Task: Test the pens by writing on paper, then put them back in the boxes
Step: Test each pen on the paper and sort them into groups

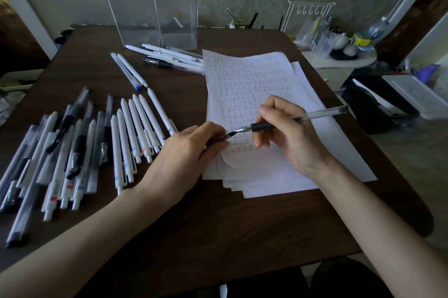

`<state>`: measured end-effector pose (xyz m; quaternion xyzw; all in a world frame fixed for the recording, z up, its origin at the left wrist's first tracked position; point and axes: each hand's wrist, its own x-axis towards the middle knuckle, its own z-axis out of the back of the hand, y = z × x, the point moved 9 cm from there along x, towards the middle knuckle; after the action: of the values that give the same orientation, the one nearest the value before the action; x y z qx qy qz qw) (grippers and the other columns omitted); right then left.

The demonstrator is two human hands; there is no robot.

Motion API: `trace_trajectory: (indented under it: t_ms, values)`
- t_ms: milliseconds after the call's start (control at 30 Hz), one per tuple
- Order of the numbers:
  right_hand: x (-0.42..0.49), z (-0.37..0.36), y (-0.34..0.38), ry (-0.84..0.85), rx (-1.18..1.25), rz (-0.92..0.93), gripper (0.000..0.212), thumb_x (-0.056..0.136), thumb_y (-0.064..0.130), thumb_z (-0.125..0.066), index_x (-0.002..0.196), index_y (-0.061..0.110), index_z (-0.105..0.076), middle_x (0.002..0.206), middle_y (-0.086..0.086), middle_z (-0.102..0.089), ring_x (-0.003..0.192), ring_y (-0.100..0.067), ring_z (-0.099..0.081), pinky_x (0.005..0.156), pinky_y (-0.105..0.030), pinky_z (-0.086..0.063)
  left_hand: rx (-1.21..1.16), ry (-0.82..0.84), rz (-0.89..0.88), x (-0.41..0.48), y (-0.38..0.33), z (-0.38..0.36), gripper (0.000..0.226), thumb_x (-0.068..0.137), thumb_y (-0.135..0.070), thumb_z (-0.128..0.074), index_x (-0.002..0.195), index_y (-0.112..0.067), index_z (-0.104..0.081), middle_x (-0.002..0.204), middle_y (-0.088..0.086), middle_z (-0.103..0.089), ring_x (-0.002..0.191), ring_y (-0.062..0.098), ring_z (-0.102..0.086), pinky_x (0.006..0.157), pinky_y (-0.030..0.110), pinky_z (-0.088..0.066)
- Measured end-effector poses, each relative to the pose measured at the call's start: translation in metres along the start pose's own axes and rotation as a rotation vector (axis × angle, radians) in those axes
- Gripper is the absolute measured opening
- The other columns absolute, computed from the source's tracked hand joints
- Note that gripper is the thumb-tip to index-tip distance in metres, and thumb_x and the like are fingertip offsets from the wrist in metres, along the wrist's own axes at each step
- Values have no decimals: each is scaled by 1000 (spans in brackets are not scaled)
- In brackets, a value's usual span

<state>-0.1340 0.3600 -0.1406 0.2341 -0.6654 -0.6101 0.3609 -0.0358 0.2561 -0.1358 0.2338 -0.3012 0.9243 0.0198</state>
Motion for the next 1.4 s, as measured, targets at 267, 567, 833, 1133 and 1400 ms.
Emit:
trace_trajectory:
  t_ms: [267,567,833,1133,1400]
  values:
    - [2,-10,-4,-28,-20,-7,34,84,12,-63,60,-4,-47,44,-4,-41,39,-6,-39,45,-14,-35,10,1,-190,-3,-24,1,32,92,-27,-49,106,-3,-66,84,1,-64,75,10,-57,66,28,-48]
    - [8,-21,1,-129,-68,-17,37,90,18,-55,64,-8,-50,40,9,-44,37,-7,-36,41,-21,-28,85,-67,-189,-4,-23,6,29,93,-22,-48,99,1,-66,74,6,-62,63,15,-55,54,33,-48]
    - [12,-2,6,-199,-246,-61,47,82,57,-42,107,20,-58,63,6,-57,52,-6,-46,50,-17,-39,189,-209,85,2,2,32,21,94,-19,-51,113,-8,-52,76,0,-60,60,10,-52,47,22,-42]
    - [50,-42,-2,-46,-519,-73,21,97,30,-47,96,13,-59,70,5,-59,59,2,-53,62,-19,-41,515,-294,384,-29,46,78,7,80,-8,-63,80,-2,-61,54,10,-54,52,28,-51,50,30,-36]
    - [160,-111,-15,-16,-838,-9,15,91,20,-54,91,8,-63,89,-3,-63,88,-19,-59,79,-34,-47,699,-155,424,-35,60,81,40,87,-50,-52,112,-22,-67,116,10,-59,109,30,-52,88,44,-41]
